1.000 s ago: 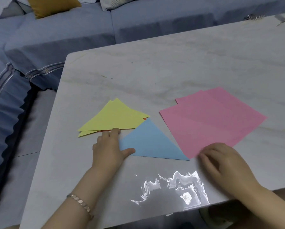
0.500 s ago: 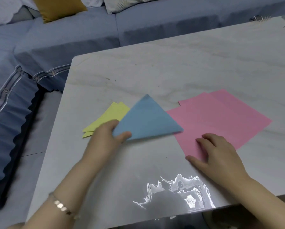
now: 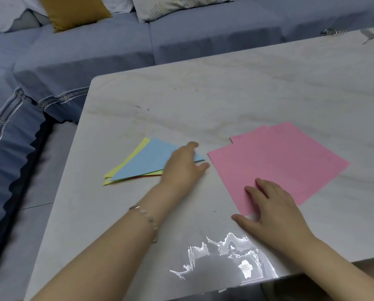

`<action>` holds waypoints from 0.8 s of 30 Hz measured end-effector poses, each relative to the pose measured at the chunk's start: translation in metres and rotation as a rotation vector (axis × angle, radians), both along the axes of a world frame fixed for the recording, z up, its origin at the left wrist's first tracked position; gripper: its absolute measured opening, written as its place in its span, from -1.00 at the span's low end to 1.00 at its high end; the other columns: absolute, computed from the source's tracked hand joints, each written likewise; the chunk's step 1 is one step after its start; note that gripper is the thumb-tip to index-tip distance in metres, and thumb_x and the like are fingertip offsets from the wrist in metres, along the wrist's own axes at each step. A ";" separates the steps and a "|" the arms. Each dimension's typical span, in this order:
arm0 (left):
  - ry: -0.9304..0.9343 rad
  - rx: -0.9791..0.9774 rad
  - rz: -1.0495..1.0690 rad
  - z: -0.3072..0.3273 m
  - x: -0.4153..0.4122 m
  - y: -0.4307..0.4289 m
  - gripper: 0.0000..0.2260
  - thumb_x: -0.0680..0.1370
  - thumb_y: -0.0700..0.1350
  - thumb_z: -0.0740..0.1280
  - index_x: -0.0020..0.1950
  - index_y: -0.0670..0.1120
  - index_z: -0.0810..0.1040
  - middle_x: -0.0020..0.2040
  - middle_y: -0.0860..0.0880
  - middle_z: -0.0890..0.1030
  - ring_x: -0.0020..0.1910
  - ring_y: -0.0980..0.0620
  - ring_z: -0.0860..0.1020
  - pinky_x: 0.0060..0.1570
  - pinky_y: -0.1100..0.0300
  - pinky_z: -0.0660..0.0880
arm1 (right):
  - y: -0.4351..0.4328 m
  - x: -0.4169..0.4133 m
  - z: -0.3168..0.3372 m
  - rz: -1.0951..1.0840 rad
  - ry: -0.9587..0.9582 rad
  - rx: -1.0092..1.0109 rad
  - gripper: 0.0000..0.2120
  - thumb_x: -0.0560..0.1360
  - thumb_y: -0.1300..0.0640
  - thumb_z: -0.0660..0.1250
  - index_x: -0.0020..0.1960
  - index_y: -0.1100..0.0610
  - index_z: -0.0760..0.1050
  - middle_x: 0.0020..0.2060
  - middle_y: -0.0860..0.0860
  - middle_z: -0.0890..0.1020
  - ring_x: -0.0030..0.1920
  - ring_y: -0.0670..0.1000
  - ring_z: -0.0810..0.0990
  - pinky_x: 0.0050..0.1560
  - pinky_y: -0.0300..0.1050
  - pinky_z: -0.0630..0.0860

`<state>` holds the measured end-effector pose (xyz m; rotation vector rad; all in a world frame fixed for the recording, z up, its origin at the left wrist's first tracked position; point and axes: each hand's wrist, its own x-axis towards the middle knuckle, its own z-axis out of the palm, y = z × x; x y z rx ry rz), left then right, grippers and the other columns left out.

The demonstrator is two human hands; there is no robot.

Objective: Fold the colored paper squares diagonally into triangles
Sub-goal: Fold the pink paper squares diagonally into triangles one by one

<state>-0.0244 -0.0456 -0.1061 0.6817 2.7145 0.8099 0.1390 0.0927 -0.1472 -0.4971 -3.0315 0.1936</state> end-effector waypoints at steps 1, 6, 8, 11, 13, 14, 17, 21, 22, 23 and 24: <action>-0.042 -0.011 -0.022 -0.002 0.000 0.015 -0.49 0.48 0.01 0.36 0.37 -0.09 0.31 0.24 -0.13 0.47 0.25 -0.11 0.41 0.21 0.06 0.37 | 0.001 0.001 0.000 0.003 0.003 0.002 -0.32 0.23 -0.35 0.14 0.02 0.17 0.60 0.03 0.19 0.63 0.02 0.21 0.62 0.01 0.12 0.53; -0.092 -0.232 -0.042 -0.006 -0.008 0.061 -0.44 0.43 0.04 0.40 0.33 -0.10 0.29 0.25 -0.15 0.40 0.26 -0.15 0.33 0.13 0.08 0.34 | 0.005 0.004 0.000 0.011 0.018 0.004 -0.31 0.22 -0.35 0.14 0.01 0.16 0.60 -0.01 0.14 0.64 -0.03 0.18 0.63 -0.01 0.07 0.54; -0.083 -0.249 -0.041 -0.003 -0.009 0.065 -0.48 0.42 -0.01 0.42 0.30 -0.10 0.32 0.23 -0.14 0.42 0.23 -0.14 0.36 0.07 0.11 0.35 | 0.006 0.004 0.001 0.009 0.026 0.000 -0.30 0.20 -0.36 0.14 0.01 0.16 0.60 -0.03 0.13 0.64 -0.04 0.16 0.63 -0.02 0.05 0.54; -0.101 -0.128 -0.060 0.002 -0.009 0.063 -0.69 0.39 -0.07 0.44 0.07 -0.08 0.46 0.06 -0.06 0.51 0.06 -0.09 0.49 -0.10 0.16 0.39 | 0.007 0.005 0.000 0.012 0.038 -0.014 -0.30 0.19 -0.36 0.15 0.02 0.16 0.60 -0.03 0.13 0.63 -0.04 0.17 0.63 -0.01 0.05 0.54; -0.160 -0.018 -0.054 0.007 -0.008 0.059 -0.81 0.37 -0.08 0.45 -0.12 -0.06 0.47 -0.13 0.00 0.52 -0.13 -0.03 0.51 -0.26 0.20 0.39 | 0.008 0.006 -0.002 0.010 0.053 -0.047 -0.28 0.19 -0.36 0.16 0.07 0.16 0.57 0.02 0.15 0.60 0.01 0.19 0.60 0.01 0.06 0.52; -0.222 0.047 -0.036 0.009 -0.008 0.057 -0.83 0.37 -0.09 0.45 -0.18 -0.06 0.47 -0.19 0.00 0.52 -0.24 0.01 0.51 -0.35 0.23 0.38 | 0.008 0.006 -0.003 0.009 0.064 -0.073 -0.26 0.18 -0.36 0.18 0.12 0.16 0.54 0.08 0.16 0.57 0.06 0.19 0.56 0.04 0.07 0.50; -0.499 0.236 0.077 0.022 -0.009 0.046 -0.84 0.40 -0.16 0.46 -0.25 -0.07 0.48 -0.37 -0.04 0.54 -0.57 0.13 0.46 -0.56 0.38 0.35 | 0.010 0.009 -0.005 0.064 0.171 -0.125 -0.20 0.20 -0.33 0.22 0.29 0.13 0.38 0.27 0.17 0.41 0.25 0.17 0.35 0.20 0.10 0.36; -0.837 0.312 0.216 0.038 -0.008 0.012 -0.89 0.44 -0.26 0.42 -0.16 -0.11 0.51 -0.48 0.00 0.60 -0.59 0.16 0.51 -0.45 0.32 0.50 | 0.016 0.002 0.003 0.227 0.397 -0.177 -0.47 0.37 -0.08 0.27 0.30 0.07 0.34 0.27 0.08 0.39 0.30 0.12 0.33 0.33 -0.07 0.18; -0.873 0.292 0.220 0.040 -0.008 0.000 -0.88 0.44 -0.28 0.40 -0.12 -0.11 0.52 -0.43 -0.01 0.61 -0.56 0.16 0.53 -0.44 0.32 0.52 | 0.017 -0.002 0.005 0.284 0.442 -0.196 -0.59 0.44 -0.03 0.25 0.25 0.06 0.38 0.22 0.08 0.47 0.26 0.09 0.38 0.31 -0.12 0.19; -0.884 0.247 0.206 0.040 -0.006 -0.013 -0.85 0.44 -0.29 0.40 -0.07 -0.10 0.52 -0.35 -0.02 0.62 -0.50 0.14 0.56 -0.41 0.31 0.53 | 0.018 -0.006 0.008 0.351 0.463 -0.231 -0.71 0.51 -0.01 0.19 0.20 0.04 0.42 0.13 0.07 0.56 0.21 0.06 0.43 0.28 -0.15 0.22; -0.869 0.182 0.179 0.040 -0.006 -0.026 -0.81 0.43 -0.30 0.40 -0.04 -0.07 0.53 -0.26 -0.02 0.62 -0.42 0.11 0.57 -0.35 0.28 0.54 | 0.018 -0.009 0.011 0.425 0.462 -0.286 -0.76 0.57 -0.01 0.11 0.14 0.02 0.45 0.05 0.05 0.62 0.15 0.02 0.47 0.24 -0.17 0.26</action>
